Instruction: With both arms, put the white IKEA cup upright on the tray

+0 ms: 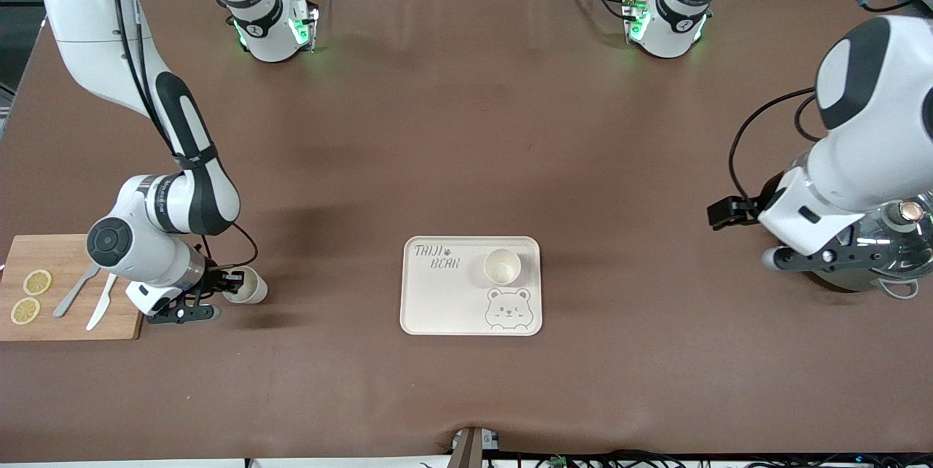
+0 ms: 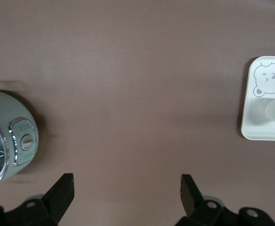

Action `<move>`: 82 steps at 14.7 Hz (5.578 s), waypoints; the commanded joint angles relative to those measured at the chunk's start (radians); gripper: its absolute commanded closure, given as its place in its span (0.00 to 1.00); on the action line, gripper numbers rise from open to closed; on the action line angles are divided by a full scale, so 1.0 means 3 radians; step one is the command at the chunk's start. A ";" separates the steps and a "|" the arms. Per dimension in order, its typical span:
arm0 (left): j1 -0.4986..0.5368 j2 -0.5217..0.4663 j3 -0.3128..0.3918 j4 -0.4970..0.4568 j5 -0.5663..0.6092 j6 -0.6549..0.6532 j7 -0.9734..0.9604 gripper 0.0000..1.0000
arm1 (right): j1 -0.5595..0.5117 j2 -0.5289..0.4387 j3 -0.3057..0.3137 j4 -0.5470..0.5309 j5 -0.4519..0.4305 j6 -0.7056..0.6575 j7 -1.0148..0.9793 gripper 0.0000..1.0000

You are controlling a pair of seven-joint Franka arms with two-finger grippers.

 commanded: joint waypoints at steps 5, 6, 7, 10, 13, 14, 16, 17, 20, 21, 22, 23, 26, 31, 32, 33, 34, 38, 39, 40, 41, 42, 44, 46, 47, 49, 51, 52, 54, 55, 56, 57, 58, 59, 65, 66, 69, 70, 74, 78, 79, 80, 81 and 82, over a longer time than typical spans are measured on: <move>-0.0410 -0.0658 0.0866 -0.0463 -0.0529 -0.0090 0.0427 0.00 | 0.0029 0.0021 0.0002 0.0038 0.0033 -0.0022 0.0037 1.00; -0.0635 -0.0750 0.1204 -0.0540 -0.0647 -0.0095 0.0525 0.00 | 0.0039 0.0011 0.0038 0.0043 0.0033 -0.0032 0.0098 1.00; -0.0653 -0.0832 0.1243 -0.0632 -0.0658 -0.0090 0.0546 0.00 | 0.0029 -0.0005 0.0104 0.0074 0.0033 -0.0078 0.0184 1.00; -0.0638 -0.1042 0.1213 -0.0898 -0.0623 -0.0085 0.0664 0.00 | 0.0034 -0.0046 0.0262 0.0278 0.0033 -0.0527 0.0593 1.00; -0.0551 -0.1216 0.1085 -0.1077 -0.0617 -0.0070 0.0674 0.00 | 0.0034 -0.0081 0.0492 0.0437 0.0033 -0.0763 0.1119 1.00; -0.0515 -0.1303 0.1039 -0.1159 -0.0617 -0.0044 0.0674 0.00 | 0.0039 -0.0081 0.0559 0.0452 0.0028 -0.0763 0.1288 1.00; -0.0510 -0.1334 0.0972 -0.1175 -0.0617 -0.0008 0.0674 0.00 | 0.0075 -0.0081 0.0677 0.0488 0.0033 -0.0763 0.1569 1.00; -0.0510 -0.1334 0.0942 -0.1160 -0.0607 0.0012 0.0674 0.00 | 0.0146 -0.0081 0.0708 0.0498 0.0028 -0.0763 0.1794 1.00; -0.0505 -0.1258 0.0906 -0.0936 -0.0566 0.0058 0.0654 0.00 | 0.0447 -0.0076 0.0723 0.0621 0.0028 -0.0763 0.2448 1.00; -0.0469 -0.1197 0.0906 -0.0838 -0.0561 0.0033 0.0653 0.00 | 0.0534 -0.0061 0.0723 0.0682 0.0028 -0.0758 0.2623 1.00; -0.0429 -0.1196 0.0901 -0.0827 -0.0561 0.0027 0.0694 0.00 | 0.0611 -0.0051 0.0718 0.0708 0.0023 -0.0753 0.2766 1.00; -0.0418 -0.1171 0.0895 -0.0832 -0.0551 0.0017 0.0765 0.00 | 0.0673 -0.0041 0.0718 0.0708 0.0013 -0.0733 0.2879 1.00; -0.0418 -0.1115 0.0890 -0.0853 -0.0317 0.0007 0.1190 0.00 | 0.0816 0.0041 0.0718 0.0795 0.0002 -0.0707 0.3155 1.00; -0.0423 -0.1099 0.0890 -0.0883 -0.0280 -0.0095 0.1231 0.00 | 0.1046 0.0286 0.0703 0.1040 -0.0023 -0.0483 0.3575 1.00; -0.0423 -0.1094 0.0890 -0.0888 -0.0280 -0.0095 0.1211 0.00 | 0.1072 0.0332 0.0698 0.1076 -0.0023 -0.0422 0.3621 1.00; -0.0418 -0.1094 0.0890 -0.0889 -0.0280 -0.0095 0.1201 0.00 | 0.1087 0.0383 0.0698 0.1122 -0.0028 -0.0391 0.3652 1.00; -0.0418 -0.1094 0.0890 -0.0883 -0.0280 -0.0095 0.1180 0.00 | 0.1098 0.0435 0.0698 0.1168 -0.0028 -0.0380 0.3682 1.00; -0.0408 -0.1109 0.0906 -0.0878 -0.0285 -0.0095 0.1150 0.00 | 0.1179 0.0573 0.0682 0.1235 -0.0038 -0.0191 0.3770 1.00; -0.0408 -0.1114 0.0911 -0.0873 -0.0285 -0.0095 0.1099 0.00 | 0.1185 0.0603 0.0682 0.1235 -0.0038 -0.0130 0.3770 1.00; -0.0408 -0.1114 0.0911 -0.0873 -0.0285 -0.0095 0.1048 0.00 | 0.1185 0.0634 0.0682 0.1235 -0.0038 -0.0094 0.3775 1.00; -0.0408 -0.1120 0.0916 -0.0878 -0.0280 -0.0100 0.1017 0.00 | 0.1190 0.0645 0.0682 0.1235 -0.0038 -0.0073 0.3775 1.00; -0.0408 -0.1120 0.0916 -0.0878 -0.0280 -0.0116 0.1001 0.00 | 0.1215 0.0665 0.0682 0.1235 -0.0038 -0.0053 0.3775 1.00; -0.0408 -0.1120 0.0916 -0.0873 -0.0275 -0.0136 0.1001 0.00 | 0.1241 0.0706 0.0667 0.1235 -0.0044 -0.0007 0.3780 1.00; -0.0403 -0.1115 0.0916 -0.0873 -0.0224 -0.0126 0.1011 0.00 | 0.1297 0.0726 0.0611 0.1235 -0.0044 0.0024 0.3785 1.00; -0.0392 -0.1104 0.0916 -0.0868 -0.0213 -0.0106 0.1011 0.00 | 0.1327 0.0742 0.0580 0.1235 -0.0044 0.0034 0.3826 1.00; -0.0387 -0.1084 0.0911 -0.0868 -0.0213 -0.0019 0.1011 0.00 | 0.1353 0.0752 0.0545 0.1235 -0.0044 0.0060 0.3841 1.00; -0.0382 -0.1074 0.0911 -0.0868 -0.0213 0.0042 0.1011 0.00 | 0.1353 0.0757 0.0544 0.1235 -0.0044 0.0060 0.3841 1.00; -0.0382 -0.1074 0.0906 -0.0863 -0.0223 0.0078 0.1006 0.00 | 0.1353 0.0757 0.0544 0.1235 -0.0044 0.0060 0.3841 1.00; -0.0392 -0.1079 0.0906 -0.0858 -0.0239 0.0079 0.1001 0.00 | 0.1348 0.0757 0.0544 0.1235 -0.0044 0.0060 0.3841 0.78; -0.0392 -0.1084 0.0901 -0.0858 -0.0254 0.0079 0.0996 0.00 | 0.1348 0.0757 0.0544 0.1230 -0.0039 0.0060 0.3841 0.43; -0.0397 -0.1084 0.0900 -0.0858 -0.0254 0.0079 0.0991 0.00 | 0.1343 0.0757 0.0544 0.1230 -0.0038 0.0060 0.3841 0.18; -0.0408 -0.1094 0.0895 -0.0858 -0.0254 0.0073 0.0986 0.00 | 0.1338 0.0757 0.0544 0.1230 -0.0038 0.0060 0.3836 0.00; -0.0413 -0.1114 0.0890 -0.0858 -0.0254 0.0068 0.0971 0.00 | 0.1338 0.0757 0.0544 0.1230 -0.0044 0.0060 0.3836 0.00; -0.0418 -0.1120 0.0885 -0.0858 -0.0254 0.0063 0.0915 0.00 | 0.1343 0.0752 0.0544 0.1230 -0.0044 0.0060 0.3836 0.00; -0.0428 -0.1120 0.0809 -0.0853 -0.0270 0.0073 0.0807 0.00 | 0.1328 0.0737 0.0544 0.1230 -0.0049 0.0039 0.3811 0.00; -0.0423 -0.1120 0.0758 -0.0853 -0.0249 0.0073 0.0721 0.00 | 0.1318 0.0706 0.0544 0.1230 -0.0049 0.0029 0.3806 0.00; -0.0418 -0.1120 0.0752 -0.0832 -0.0239 0.0073 0.0684 0.00 | 0.1312 0.0589 0.0544 0.1199 -0.0039 -0.0164 0.3805 0.00; -0.0423 -0.1115 0.0752 -0.0827 -0.0239 0.0079 0.0689 0.00 | 0.1307 0.0518 0.0544 0.1199 -0.0044 -0.0358 0.3805 0.00; -0.0423 -0.1094 0.0742 -0.0832 -0.0224 0.0140 0.0689 0.00 | 0.1221 -0.0090 0.0549 0.0995 -0.0049 -0.1216 0.3729 0.00; -0.0392 -0.1079 0.0742 -0.0837 -0.0224 0.0145 0.0689 0.00 | 0.1088 -0.1025 0.0555 0.0408 -0.0028 -0.1862 0.3474 0.00; -0.0392 -0.1079 0.0742 -0.0837 -0.0224 0.0145 0.0689 0.00 | 0.1027 -0.1225 0.0560 0.0320 -0.0023 -0.2020 0.3372 0.00; -0.0397 -0.1079 0.0742 -0.0832 -0.0224 0.0150 0.0684 0.00 | 0.0945 -0.1384 0.0560 0.0314 -0.0023 -0.2239 0.3249 0.00; -0.0397 -0.1074 0.0742 -0.0832 -0.0218 0.0150 0.0679 0.00 | 0.0853 -0.1532 0.0560 0.0319 -0.0018 -0.2423 0.3111 0.00; -0.0397 -0.1074 0.0747 -0.0837 -0.0213 0.0155 0.0679 0.00 | 0.0716 -0.1701 0.0555 0.0319 -0.0018 -0.2592 0.2903 0.00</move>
